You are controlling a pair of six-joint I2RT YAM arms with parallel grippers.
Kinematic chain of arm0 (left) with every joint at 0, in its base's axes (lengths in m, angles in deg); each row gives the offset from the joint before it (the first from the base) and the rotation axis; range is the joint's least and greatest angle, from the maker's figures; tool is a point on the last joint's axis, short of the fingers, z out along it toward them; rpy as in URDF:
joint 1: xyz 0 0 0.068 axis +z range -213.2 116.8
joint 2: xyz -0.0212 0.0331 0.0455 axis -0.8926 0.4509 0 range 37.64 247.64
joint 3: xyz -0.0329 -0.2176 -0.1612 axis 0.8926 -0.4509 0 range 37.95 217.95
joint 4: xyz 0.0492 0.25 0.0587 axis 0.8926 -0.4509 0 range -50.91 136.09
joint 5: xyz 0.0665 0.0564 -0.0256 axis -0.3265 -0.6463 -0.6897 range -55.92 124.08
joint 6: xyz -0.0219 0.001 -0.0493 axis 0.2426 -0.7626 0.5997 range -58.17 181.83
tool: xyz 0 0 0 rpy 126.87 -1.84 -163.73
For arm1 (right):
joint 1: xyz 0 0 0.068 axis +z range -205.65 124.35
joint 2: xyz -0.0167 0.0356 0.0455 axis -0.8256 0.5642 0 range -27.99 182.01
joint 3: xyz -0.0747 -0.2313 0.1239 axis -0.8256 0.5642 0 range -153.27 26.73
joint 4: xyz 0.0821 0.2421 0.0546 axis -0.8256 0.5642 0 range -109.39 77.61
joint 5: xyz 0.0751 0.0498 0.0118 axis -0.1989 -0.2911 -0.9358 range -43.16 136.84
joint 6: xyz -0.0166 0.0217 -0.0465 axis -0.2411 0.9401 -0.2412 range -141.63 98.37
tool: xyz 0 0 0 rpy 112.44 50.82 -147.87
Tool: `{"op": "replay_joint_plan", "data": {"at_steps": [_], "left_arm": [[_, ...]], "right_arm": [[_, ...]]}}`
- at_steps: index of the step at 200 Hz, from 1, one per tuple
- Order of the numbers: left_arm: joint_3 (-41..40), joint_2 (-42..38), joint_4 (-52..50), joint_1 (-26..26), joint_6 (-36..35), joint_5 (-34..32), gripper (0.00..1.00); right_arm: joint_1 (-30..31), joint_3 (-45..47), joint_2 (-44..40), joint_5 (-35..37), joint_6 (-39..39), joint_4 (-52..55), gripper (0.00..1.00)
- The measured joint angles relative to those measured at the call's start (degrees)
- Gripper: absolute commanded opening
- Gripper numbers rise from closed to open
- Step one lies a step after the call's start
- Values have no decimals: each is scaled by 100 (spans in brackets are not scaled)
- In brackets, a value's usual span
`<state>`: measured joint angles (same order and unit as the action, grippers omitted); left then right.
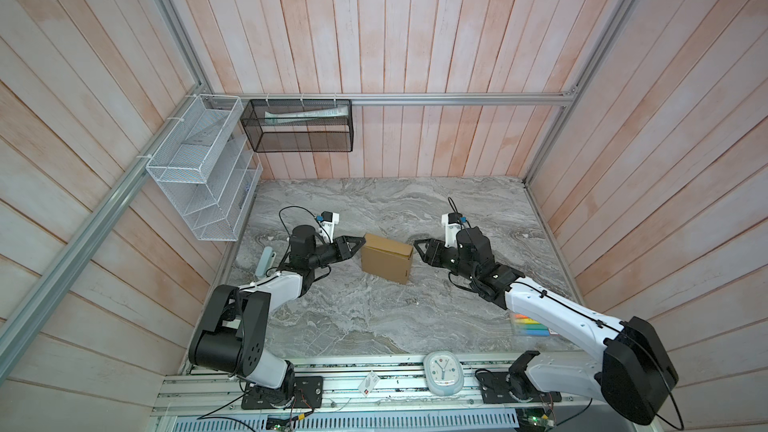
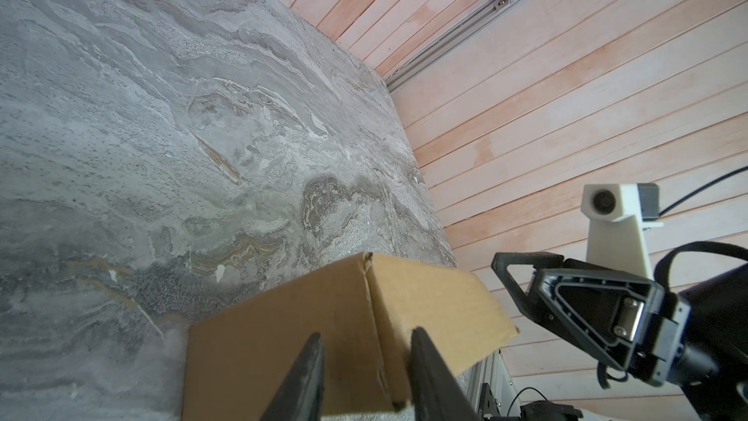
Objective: Assemble paper box
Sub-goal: Fold and tuck the lid into the gap.
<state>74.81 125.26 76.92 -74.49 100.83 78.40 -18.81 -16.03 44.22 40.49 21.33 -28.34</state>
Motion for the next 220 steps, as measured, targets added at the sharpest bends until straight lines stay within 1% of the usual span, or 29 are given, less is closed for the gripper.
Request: {"op": "replay_joint_plan", "data": {"at_steps": [62,126,189,220], "left_arm": [[0,0,-2,0,0,2,37],[0,0,-2,0,0,0,37],[0,-4,-11,-2,0,0,37],[0,-11,-46,-9,0,-2,37]], "right_arm": [[-4,9,293,-323,249,-402,48],[-4,11,483,-640,358,-538,42],[-4,144,494,-793,442,-664,39],[-7,225,505,-831,505,-752,35]]}}
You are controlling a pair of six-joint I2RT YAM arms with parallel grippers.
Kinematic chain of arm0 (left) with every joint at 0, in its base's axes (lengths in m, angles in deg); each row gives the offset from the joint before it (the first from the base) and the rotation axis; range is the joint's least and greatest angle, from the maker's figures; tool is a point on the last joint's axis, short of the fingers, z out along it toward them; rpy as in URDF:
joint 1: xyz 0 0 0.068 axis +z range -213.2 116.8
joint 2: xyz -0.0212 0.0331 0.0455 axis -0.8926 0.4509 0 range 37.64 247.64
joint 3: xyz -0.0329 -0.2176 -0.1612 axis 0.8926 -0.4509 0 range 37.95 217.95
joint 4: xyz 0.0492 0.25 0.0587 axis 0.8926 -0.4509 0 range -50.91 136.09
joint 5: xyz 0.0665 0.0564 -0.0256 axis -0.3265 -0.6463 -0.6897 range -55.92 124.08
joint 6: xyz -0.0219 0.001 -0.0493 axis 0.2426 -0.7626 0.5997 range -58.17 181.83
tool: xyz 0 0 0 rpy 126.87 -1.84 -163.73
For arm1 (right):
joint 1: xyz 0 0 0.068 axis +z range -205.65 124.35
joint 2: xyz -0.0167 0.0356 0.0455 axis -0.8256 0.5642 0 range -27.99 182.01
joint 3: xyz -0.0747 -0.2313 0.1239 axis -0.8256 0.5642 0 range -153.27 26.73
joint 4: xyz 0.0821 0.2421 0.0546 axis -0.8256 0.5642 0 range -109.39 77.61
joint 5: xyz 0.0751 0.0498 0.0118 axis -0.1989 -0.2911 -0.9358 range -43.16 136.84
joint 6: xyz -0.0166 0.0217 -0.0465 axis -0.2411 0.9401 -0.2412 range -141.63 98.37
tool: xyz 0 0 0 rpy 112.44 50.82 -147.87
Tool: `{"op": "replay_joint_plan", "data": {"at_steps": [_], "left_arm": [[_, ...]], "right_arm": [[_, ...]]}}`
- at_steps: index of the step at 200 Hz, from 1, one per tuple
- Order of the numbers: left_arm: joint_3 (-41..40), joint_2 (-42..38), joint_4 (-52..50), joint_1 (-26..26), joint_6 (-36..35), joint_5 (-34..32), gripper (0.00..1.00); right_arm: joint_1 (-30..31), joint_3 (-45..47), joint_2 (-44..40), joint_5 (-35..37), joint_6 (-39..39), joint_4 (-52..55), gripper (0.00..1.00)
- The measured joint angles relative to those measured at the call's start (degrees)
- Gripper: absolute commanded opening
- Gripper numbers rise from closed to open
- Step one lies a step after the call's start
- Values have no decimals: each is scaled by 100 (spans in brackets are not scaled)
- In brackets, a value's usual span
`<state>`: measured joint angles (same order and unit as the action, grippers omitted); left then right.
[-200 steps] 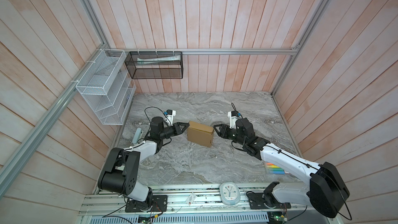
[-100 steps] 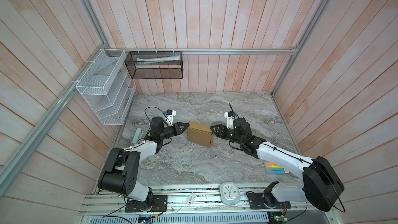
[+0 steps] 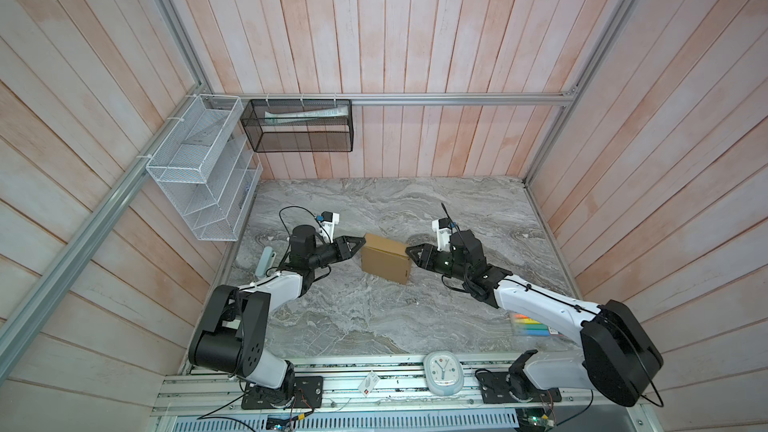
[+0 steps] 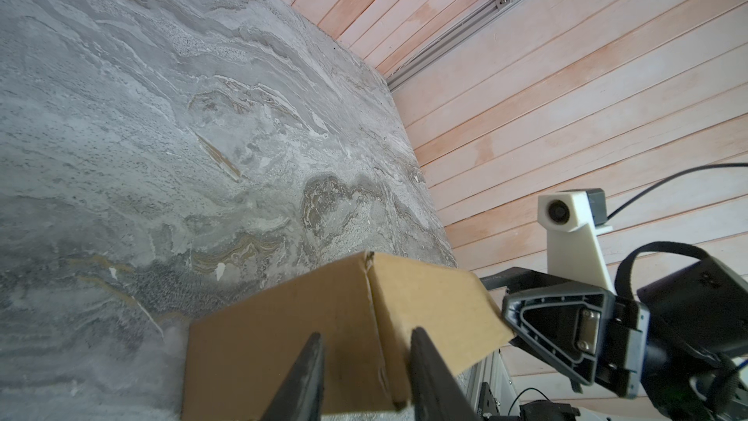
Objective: Assemble paper box
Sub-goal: Fold and tuck the lid into the gap.
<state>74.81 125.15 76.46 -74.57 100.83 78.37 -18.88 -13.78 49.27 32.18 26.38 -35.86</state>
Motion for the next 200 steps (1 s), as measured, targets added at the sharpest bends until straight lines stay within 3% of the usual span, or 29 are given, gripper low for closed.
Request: {"op": "replay_joint_plan", "data": {"at_steps": [200], "left_arm": [[0,-31,-120,-20,-22,-146,43]], "right_arm": [[-57,201,107,-55,44,-461,18]]}}
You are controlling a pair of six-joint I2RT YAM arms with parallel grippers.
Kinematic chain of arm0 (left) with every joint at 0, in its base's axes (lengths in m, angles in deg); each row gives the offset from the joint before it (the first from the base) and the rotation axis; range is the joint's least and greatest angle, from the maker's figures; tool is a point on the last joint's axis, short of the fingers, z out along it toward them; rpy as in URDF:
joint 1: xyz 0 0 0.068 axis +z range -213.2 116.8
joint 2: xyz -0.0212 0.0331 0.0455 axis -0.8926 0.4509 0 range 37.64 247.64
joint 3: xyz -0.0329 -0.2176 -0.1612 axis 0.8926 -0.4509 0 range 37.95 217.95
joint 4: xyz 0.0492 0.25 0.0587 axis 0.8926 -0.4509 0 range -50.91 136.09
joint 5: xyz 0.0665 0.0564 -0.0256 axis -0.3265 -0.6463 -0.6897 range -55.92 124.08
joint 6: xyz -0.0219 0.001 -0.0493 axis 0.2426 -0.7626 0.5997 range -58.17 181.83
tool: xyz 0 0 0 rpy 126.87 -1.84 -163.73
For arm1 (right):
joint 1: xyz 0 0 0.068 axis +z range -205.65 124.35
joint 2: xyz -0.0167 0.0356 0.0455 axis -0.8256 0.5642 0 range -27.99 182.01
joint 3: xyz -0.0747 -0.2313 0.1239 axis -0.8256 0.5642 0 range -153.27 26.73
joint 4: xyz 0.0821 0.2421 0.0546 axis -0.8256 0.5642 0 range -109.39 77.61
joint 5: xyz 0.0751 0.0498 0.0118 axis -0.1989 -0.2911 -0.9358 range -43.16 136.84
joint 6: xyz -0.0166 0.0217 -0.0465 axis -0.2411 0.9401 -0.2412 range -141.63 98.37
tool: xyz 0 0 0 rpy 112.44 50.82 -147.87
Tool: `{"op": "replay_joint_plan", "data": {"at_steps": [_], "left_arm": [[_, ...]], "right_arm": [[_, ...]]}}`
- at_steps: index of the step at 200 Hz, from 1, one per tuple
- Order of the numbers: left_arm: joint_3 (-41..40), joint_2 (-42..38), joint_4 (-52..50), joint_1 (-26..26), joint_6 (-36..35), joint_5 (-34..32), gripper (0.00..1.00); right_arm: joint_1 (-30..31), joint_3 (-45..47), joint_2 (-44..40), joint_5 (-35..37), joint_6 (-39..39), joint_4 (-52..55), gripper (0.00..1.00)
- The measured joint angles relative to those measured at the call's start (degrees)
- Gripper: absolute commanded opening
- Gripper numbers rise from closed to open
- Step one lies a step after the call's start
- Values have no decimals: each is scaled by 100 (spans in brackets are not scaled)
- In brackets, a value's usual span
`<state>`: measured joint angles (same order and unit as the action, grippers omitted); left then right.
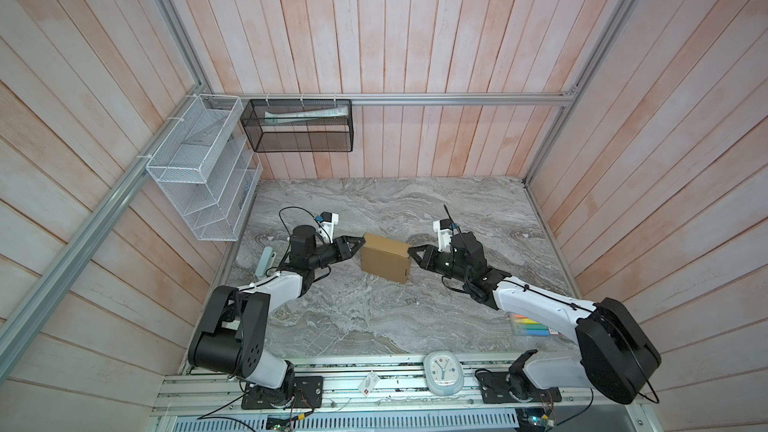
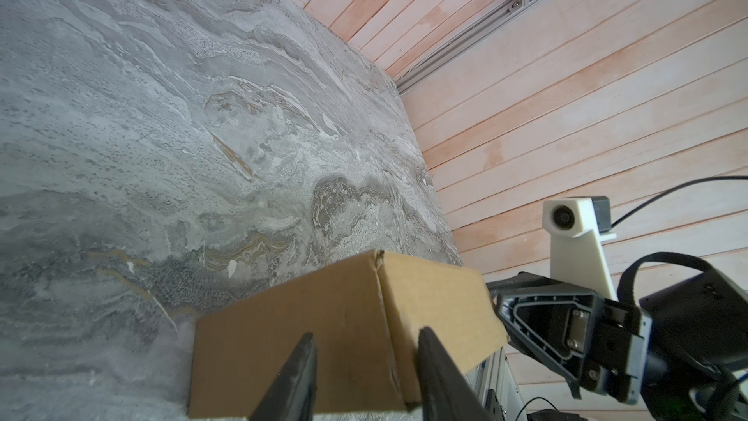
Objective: Assemble paper box
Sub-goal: Fold and tuck the lid into the gap.
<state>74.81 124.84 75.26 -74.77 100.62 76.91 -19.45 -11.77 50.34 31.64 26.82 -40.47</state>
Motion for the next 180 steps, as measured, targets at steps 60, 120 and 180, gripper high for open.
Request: {"op": "replay_joint_plan", "data": {"at_steps": [60,120,180], "left_arm": [[-2,-22,2,4,-9,-74,36],[-42,-133,42,31,-31,-203,25],[-79,-219,-114,55,-17,-262,36]], "right_arm": [[-26,0,186,-103,-22,-275,12],[-31,-164,313,-164,-289,-186,12],[-83,-393,376,-258,-546,164,17]]}}
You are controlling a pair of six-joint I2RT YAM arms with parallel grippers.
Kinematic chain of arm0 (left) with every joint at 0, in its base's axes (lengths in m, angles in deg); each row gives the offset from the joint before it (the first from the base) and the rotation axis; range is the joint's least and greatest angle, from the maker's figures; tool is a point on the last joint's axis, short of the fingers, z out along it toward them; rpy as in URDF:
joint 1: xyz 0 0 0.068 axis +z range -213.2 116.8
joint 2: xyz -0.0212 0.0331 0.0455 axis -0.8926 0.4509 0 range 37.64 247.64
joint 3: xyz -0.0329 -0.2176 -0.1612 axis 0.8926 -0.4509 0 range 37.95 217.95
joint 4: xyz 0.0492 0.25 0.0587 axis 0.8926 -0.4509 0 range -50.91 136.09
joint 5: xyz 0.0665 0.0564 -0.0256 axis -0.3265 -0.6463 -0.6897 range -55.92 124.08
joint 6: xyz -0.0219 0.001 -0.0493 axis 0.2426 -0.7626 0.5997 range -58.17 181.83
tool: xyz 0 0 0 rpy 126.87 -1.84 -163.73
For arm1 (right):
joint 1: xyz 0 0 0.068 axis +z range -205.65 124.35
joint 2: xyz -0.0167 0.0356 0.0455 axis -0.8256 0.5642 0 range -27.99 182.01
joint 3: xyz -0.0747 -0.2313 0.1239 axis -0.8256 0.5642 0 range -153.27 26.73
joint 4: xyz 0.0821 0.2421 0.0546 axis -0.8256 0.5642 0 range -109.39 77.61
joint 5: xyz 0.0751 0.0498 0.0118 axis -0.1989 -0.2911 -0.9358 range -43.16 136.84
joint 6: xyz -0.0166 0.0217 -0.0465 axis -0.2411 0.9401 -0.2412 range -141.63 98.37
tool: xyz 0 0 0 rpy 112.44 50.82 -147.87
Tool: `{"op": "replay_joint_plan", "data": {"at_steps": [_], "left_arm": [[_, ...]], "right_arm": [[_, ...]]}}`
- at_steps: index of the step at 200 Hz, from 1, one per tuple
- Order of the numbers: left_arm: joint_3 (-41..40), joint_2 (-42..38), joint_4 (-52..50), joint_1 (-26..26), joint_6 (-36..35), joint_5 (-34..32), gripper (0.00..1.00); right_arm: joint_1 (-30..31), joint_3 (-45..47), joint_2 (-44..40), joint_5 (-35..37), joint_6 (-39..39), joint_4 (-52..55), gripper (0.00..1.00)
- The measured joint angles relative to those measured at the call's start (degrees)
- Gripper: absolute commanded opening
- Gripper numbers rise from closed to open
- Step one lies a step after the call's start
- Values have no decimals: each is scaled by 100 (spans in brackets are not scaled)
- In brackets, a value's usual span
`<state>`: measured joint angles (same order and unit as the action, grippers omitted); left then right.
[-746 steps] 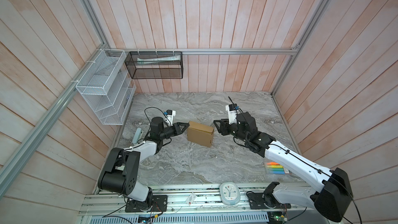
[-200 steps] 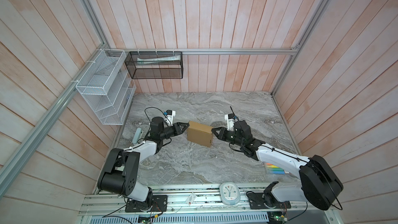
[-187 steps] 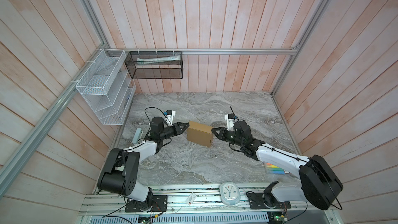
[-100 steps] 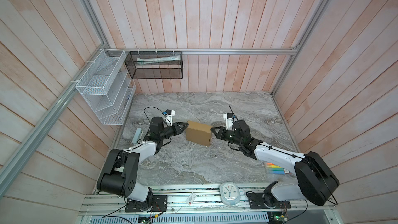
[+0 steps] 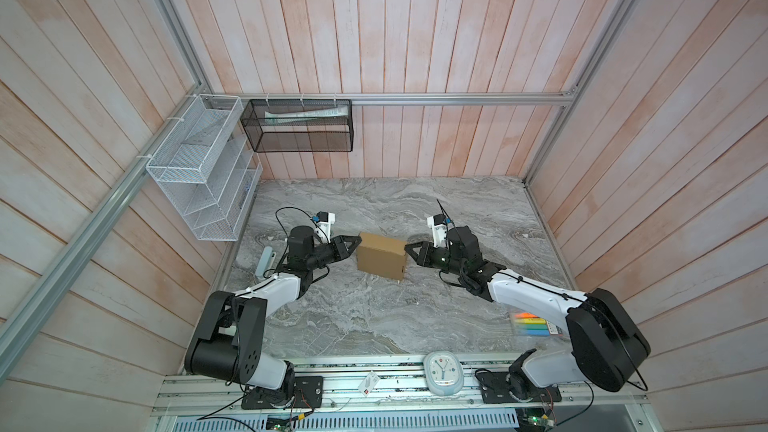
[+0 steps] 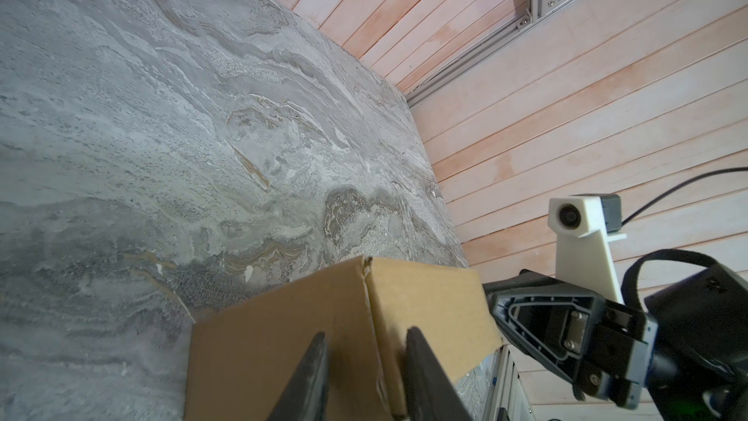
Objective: Assemble paper box
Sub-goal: Fold and tuck the lid into the gap.
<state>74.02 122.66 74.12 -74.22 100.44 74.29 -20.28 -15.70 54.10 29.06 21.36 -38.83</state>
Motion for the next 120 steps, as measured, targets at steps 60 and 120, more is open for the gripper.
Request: {"op": "replay_joint_plan", "data": {"at_steps": [60,120], "left_arm": [[0,-177,-356,52,-2,4,39],[0,-380,-726,127,-22,4,43]], "right_arm": [[-79,-199,63,-39,-149,313,27],[-227,-411,74,-37,-332,699,36]]}}
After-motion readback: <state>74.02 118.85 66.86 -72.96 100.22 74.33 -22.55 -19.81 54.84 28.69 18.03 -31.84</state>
